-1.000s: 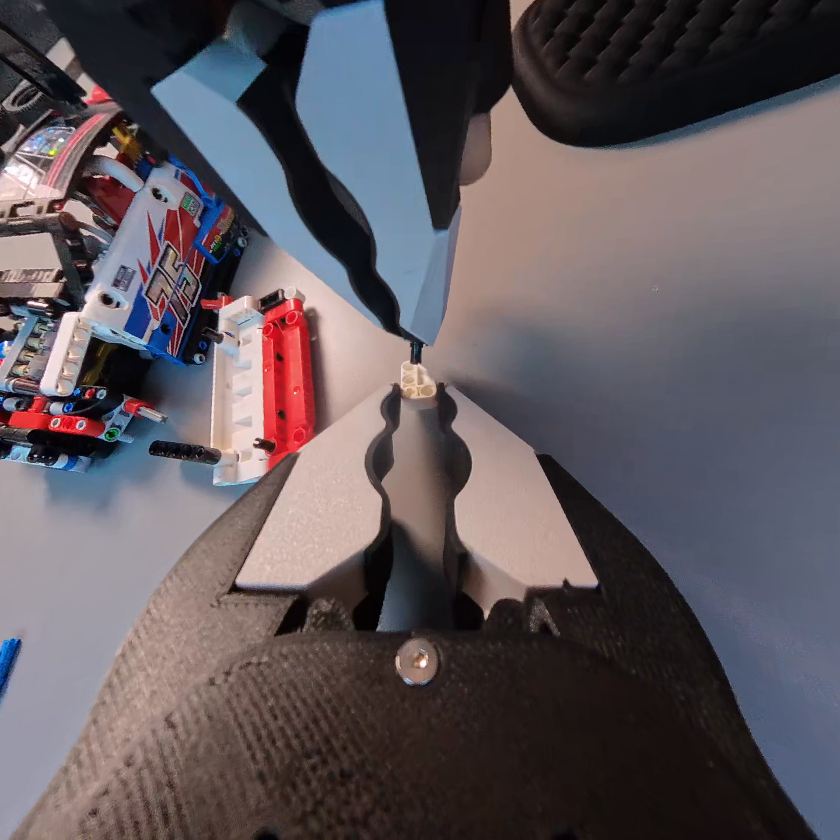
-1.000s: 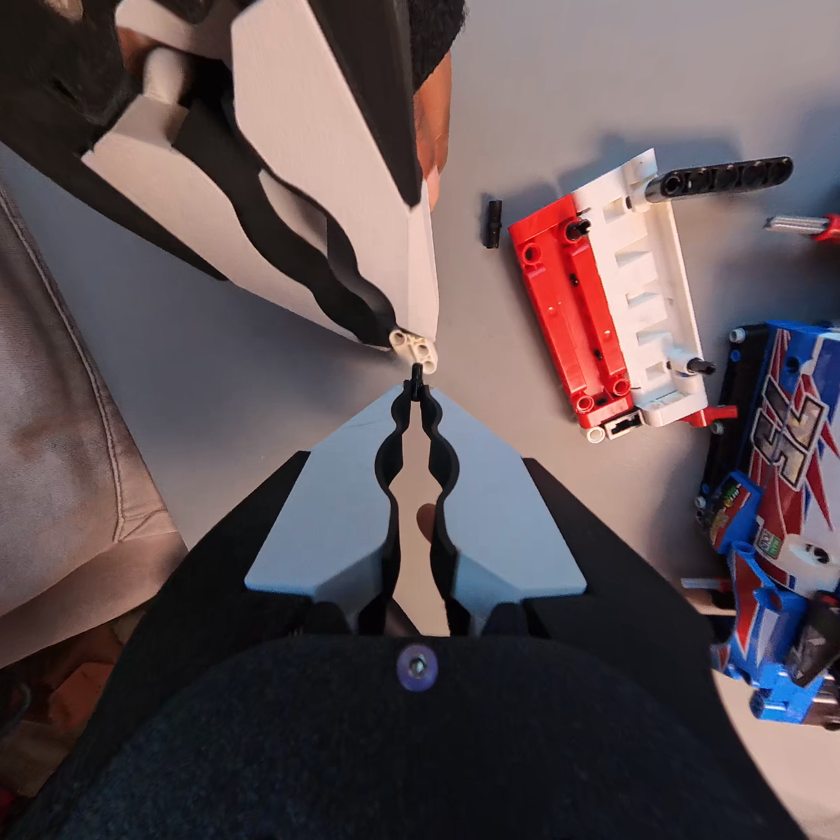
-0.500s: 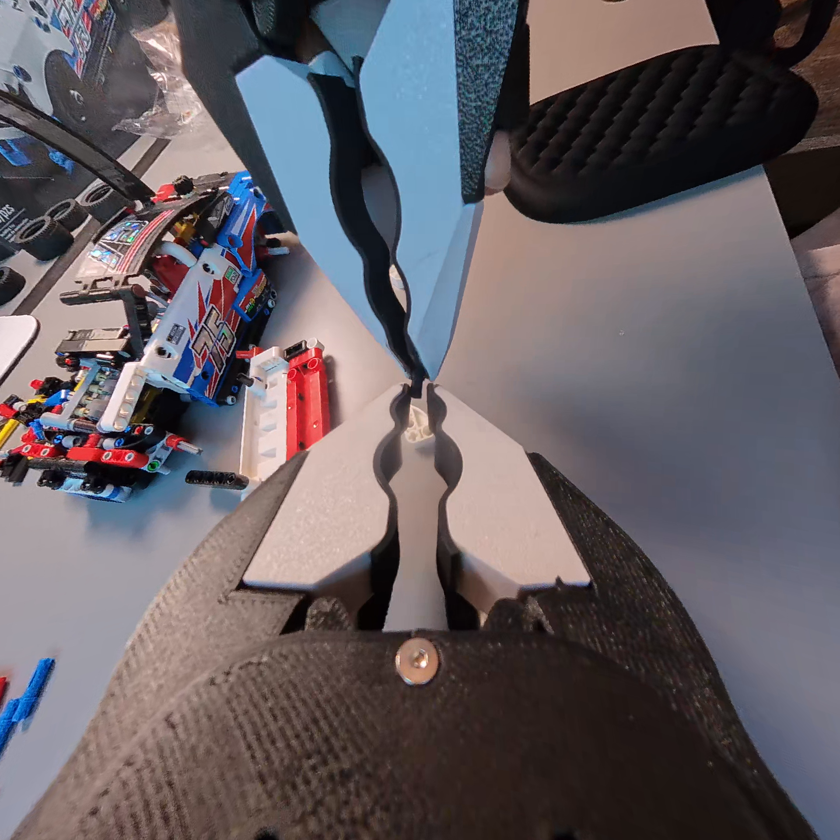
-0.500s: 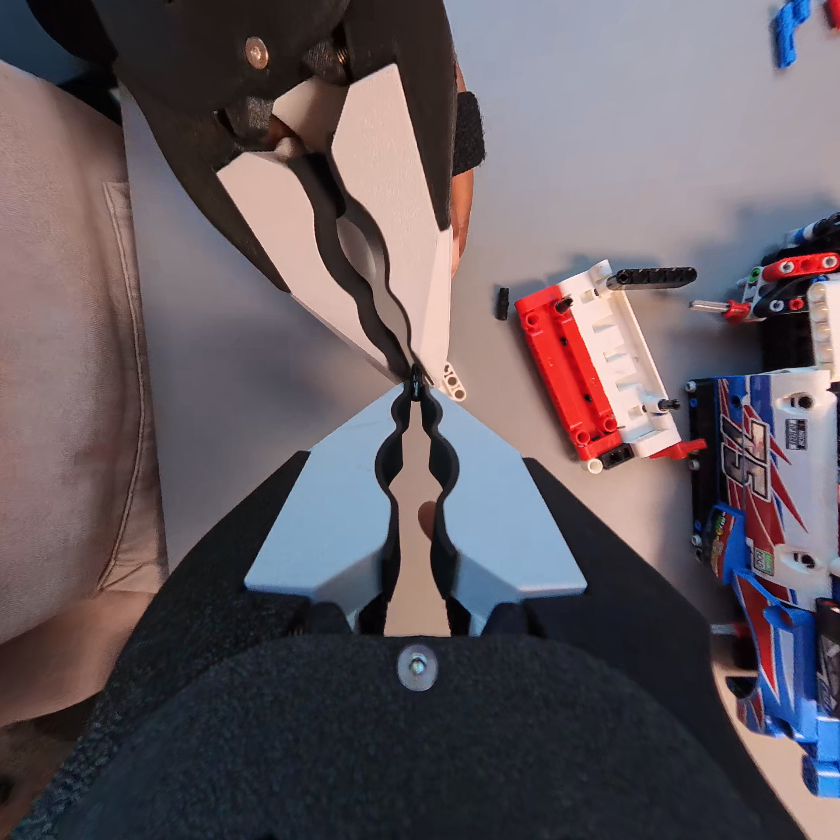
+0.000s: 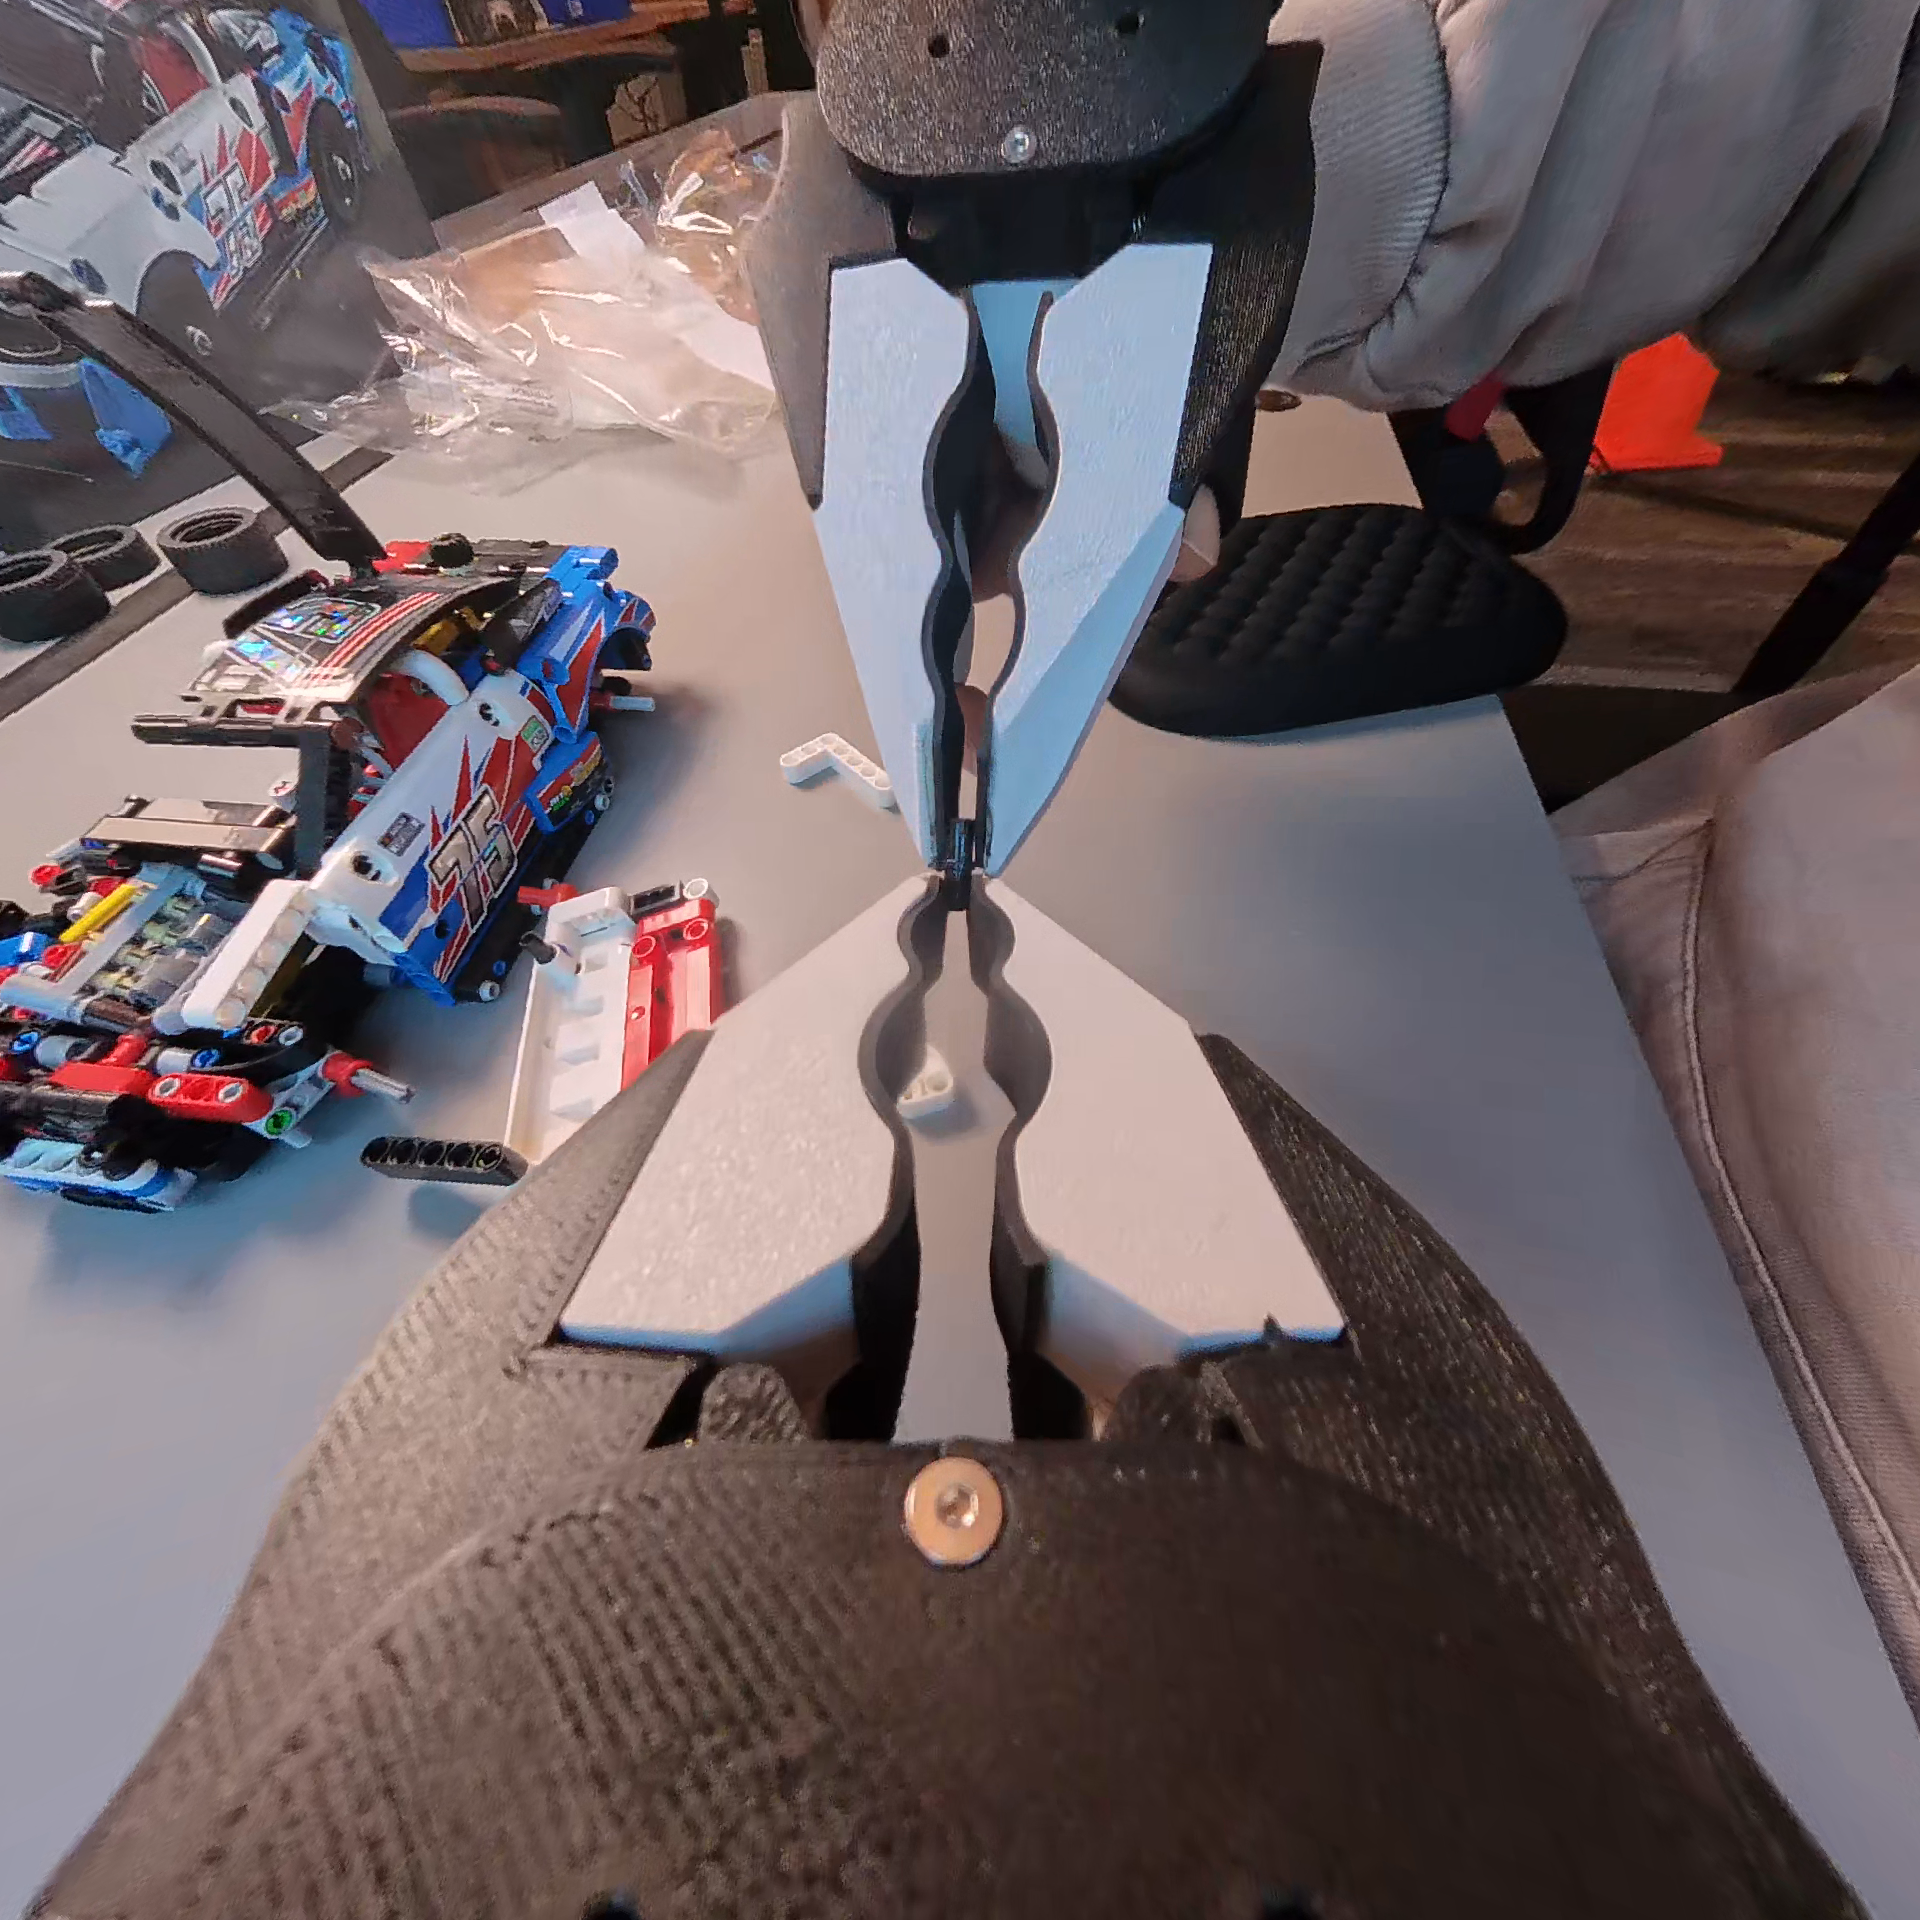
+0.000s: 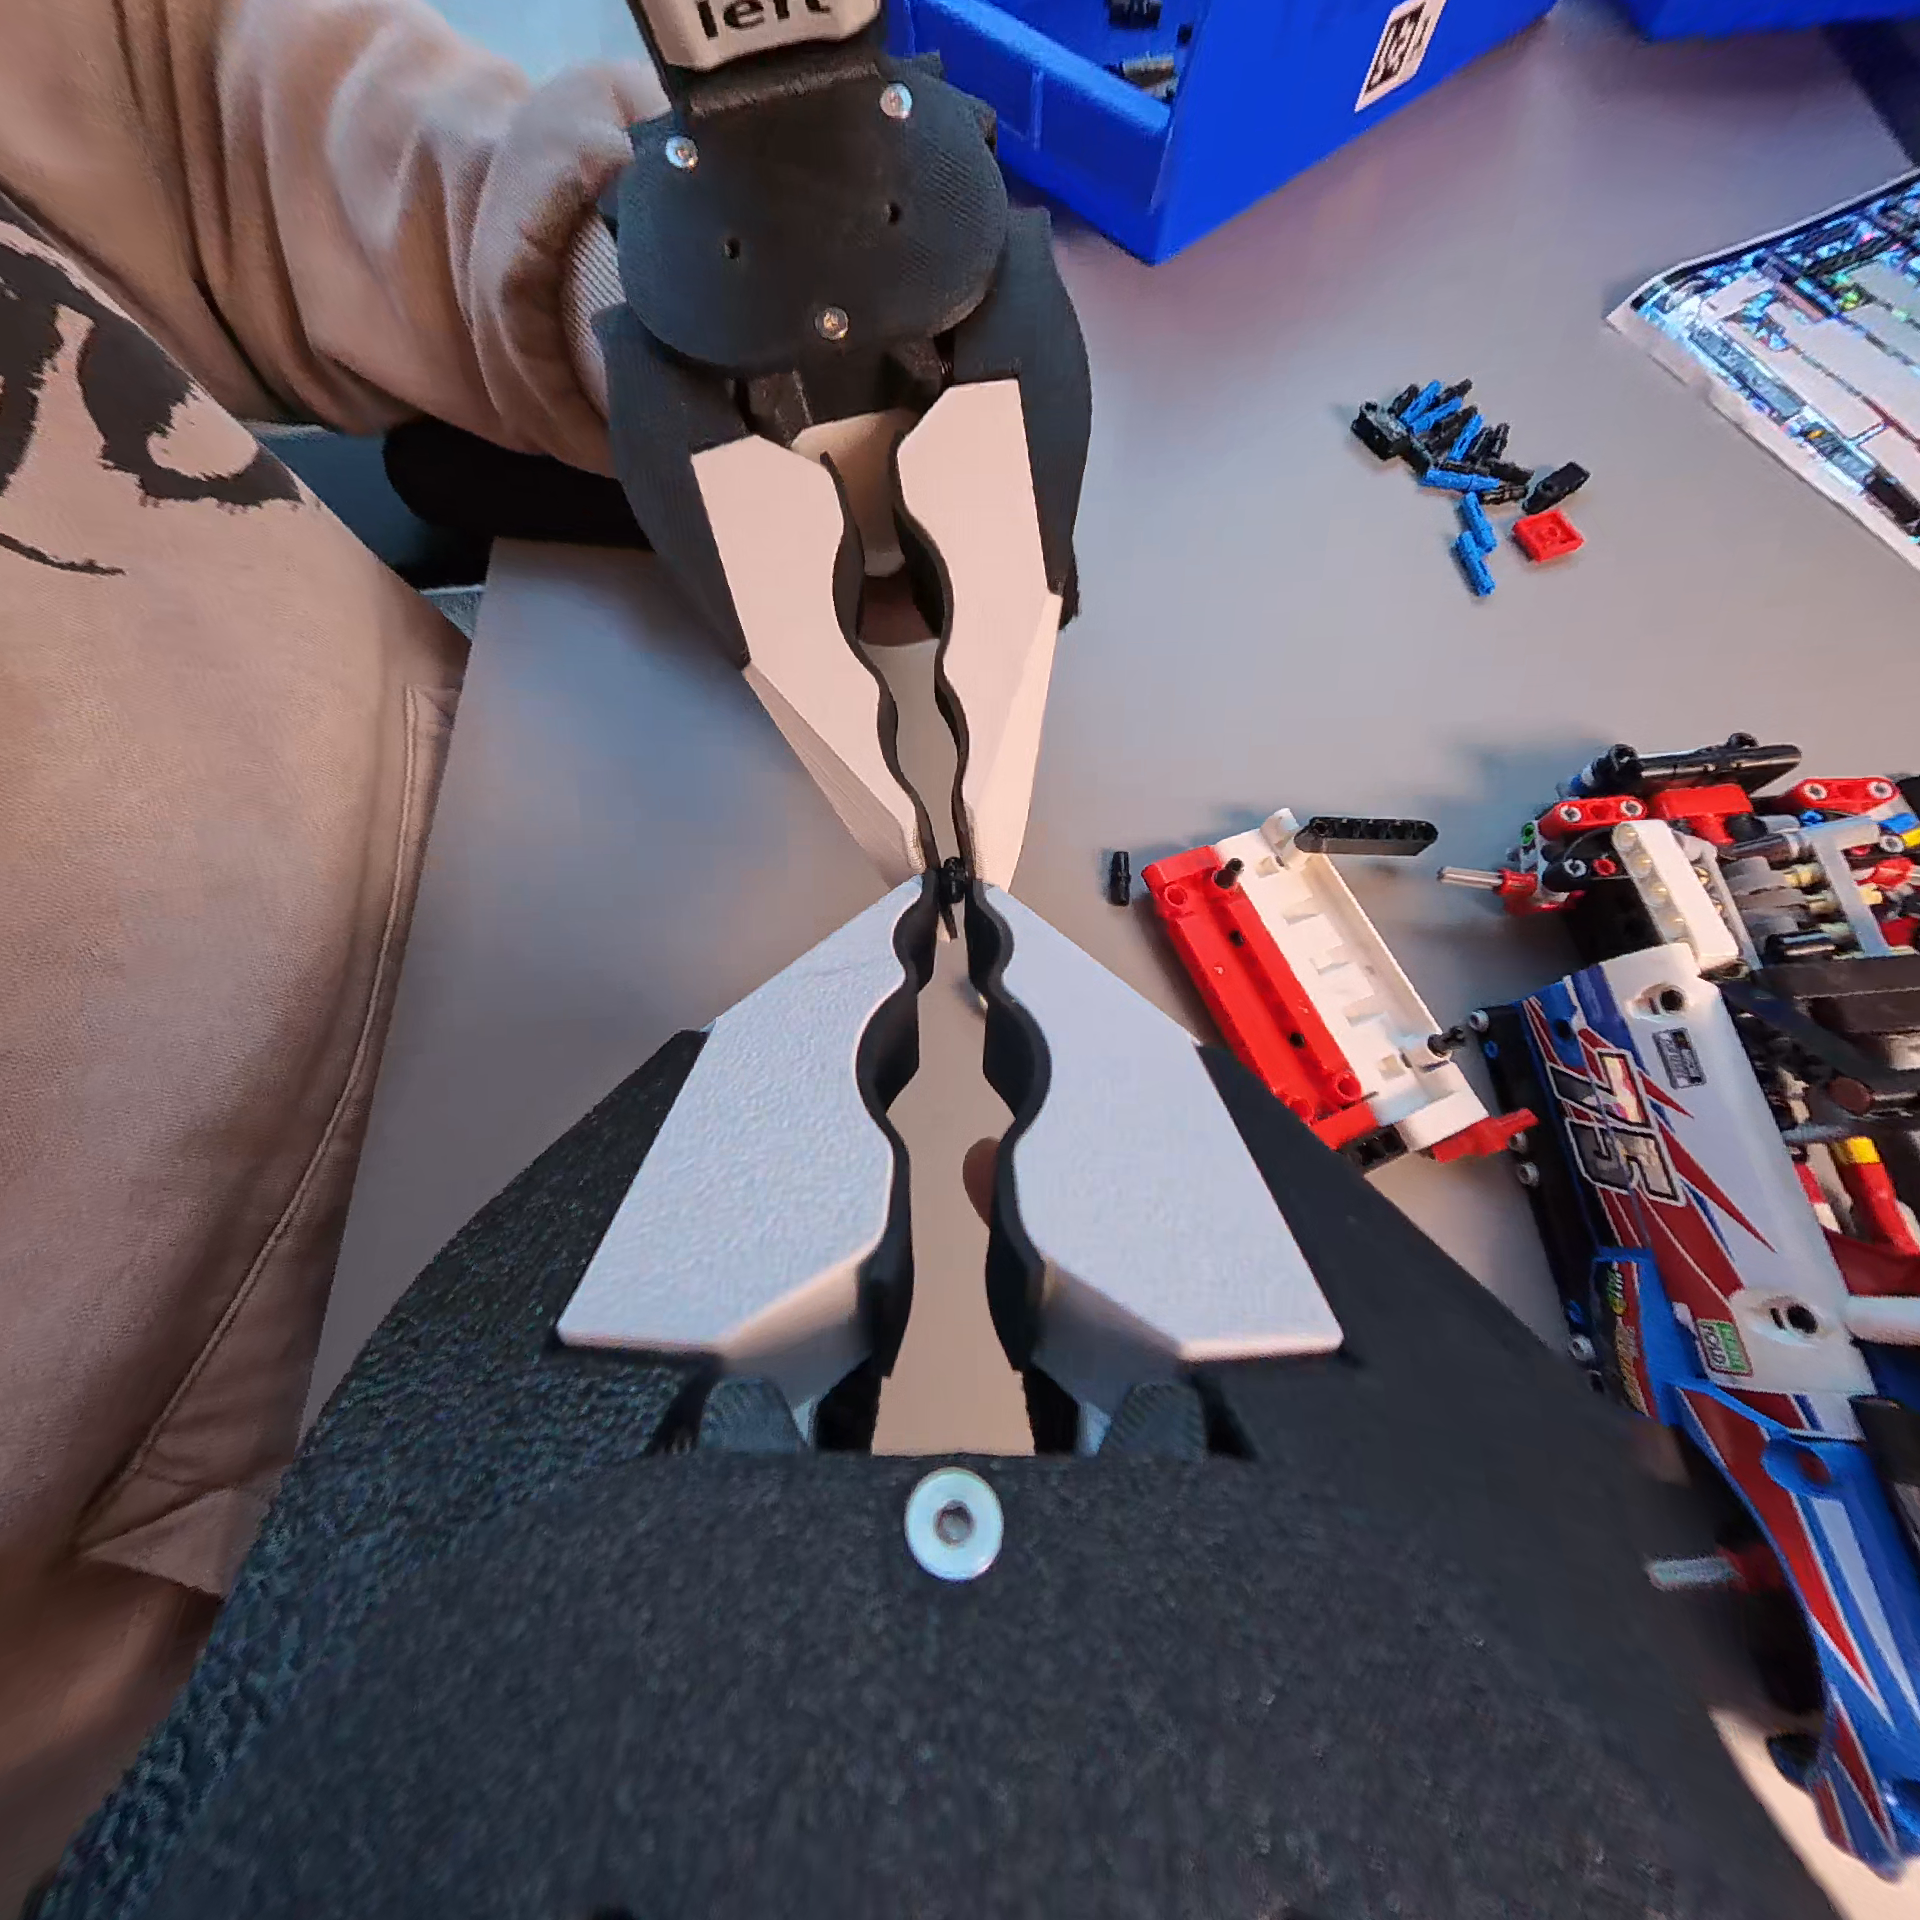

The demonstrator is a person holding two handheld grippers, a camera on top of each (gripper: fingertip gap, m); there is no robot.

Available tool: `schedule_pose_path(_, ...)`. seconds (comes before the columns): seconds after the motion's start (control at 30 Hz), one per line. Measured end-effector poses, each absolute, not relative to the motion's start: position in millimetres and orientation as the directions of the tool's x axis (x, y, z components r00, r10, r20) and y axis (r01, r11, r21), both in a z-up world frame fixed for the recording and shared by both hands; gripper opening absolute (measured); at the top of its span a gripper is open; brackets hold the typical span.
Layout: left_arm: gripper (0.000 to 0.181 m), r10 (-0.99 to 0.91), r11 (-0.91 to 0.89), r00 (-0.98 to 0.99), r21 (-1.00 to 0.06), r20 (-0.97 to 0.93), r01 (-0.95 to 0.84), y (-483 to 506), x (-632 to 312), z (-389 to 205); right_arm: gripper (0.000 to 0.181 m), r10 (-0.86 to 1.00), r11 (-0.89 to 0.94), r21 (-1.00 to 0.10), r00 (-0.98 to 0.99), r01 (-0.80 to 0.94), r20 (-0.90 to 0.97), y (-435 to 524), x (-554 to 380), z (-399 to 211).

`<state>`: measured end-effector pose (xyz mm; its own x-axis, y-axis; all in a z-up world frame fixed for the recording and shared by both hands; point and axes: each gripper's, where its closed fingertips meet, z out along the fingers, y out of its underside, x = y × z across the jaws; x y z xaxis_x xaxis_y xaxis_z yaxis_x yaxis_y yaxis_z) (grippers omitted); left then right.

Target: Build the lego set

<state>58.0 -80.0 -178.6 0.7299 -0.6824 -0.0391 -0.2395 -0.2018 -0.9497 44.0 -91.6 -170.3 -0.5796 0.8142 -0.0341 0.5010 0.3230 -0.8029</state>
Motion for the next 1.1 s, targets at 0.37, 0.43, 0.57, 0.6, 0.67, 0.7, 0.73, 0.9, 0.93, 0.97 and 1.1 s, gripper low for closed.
schedule_pose_path(0.37,0.002,-0.678,-0.185,0.732,-0.948,-0.067,-0.258,-80.2,57.4,-176.4,0.005,0.803,0.295,-0.814,-0.591,0.501,-0.072,-93.1,45.2,-167.0)
schedule_pose_path(0.43,0.002,-0.676,-0.193,0.733,-0.943,-0.074,-0.273,-79.8,57.2,-179.1,0.005,0.804,0.31,-0.808,-0.592,0.501,-0.059,-92.5,44.5,-167.1)
schedule_pose_path(0.57,0.002,-0.673,-0.196,0.735,-0.94,-0.078,-0.28,-79.3,57.6,-180.7,0.003,0.803,0.339,-0.794,-0.595,0.505,-0.036,-92.0,42.2,-167.4)
schedule_pose_path(0.6,0.002,-0.672,-0.196,0.736,-0.94,-0.078,-0.279,-79.3,57.1,-180.5,0.002,0.803,0.346,-0.793,-0.596,0.502,-0.027,-92.1,41.4,-167.2)
schedule_pose_path(0.67,0.001,-0.67,-0.195,0.739,-0.942,-0.077,-0.275,-79.3,56.1,-179.6,0.002,0.801,0.35,-0.79,-0.597,0.503,-0.025,-92.5,40.7,-166.5)
schedule_pose_path(0.7,0.001,-0.668,-0.194,0.74,-0.942,-0.077,-0.273,-79.2,55.8,-179.0,0.003,0.8,0.352,-0.789,-0.599,0.503,-0.025,-92.3,40.7,-166.0)
schedule_pose_path(0.73,0.001,-0.667,-0.193,0.741,-0.943,-0.076,-0.27,-79.0,55.7,-178.5,0.003,0.799,0.355,-0.787,-0.6,0.504,-0.024,-92.0,40.9,-165.7)
schedule_pose_path(0.9,0.001,-0.664,-0.19,0.744,-0.945,-0.076,-0.266,-79.1,54.7,-176.6,0.003,0.799,0.367,-0.778,-0.602,0.51,-0.018,-91.1,40.9,-166.9)
schedule_pose_path(0.93,0.001,-0.663,-0.189,0.745,-0.944,-0.08,-0.269,-79.1,54.5,-177.0,0.003,0.798,0.37,-0.776,-0.602,0.511,-0.016,-91.2,40.8,-167.3)
schedule_pose_path(0.97,0.002,-0.664,-0.19,0.744,-0.944,-0.08,-0.271,-79.3,54.5,-177.1,0.002,0.798,0.372,-0.775,-0.603,0.511,-0.015,-91.3,40.8,-167.6)
schedule_pose_path(1.1,0.009,-0.669,-0.212,0.741,-0.941,-0.056,-0.263,-79.7,55.3,-180.3,0.001,0.795,0.383,-0.759,-0.606,0.527,-0.019,-91.4,41.3,-170.4)
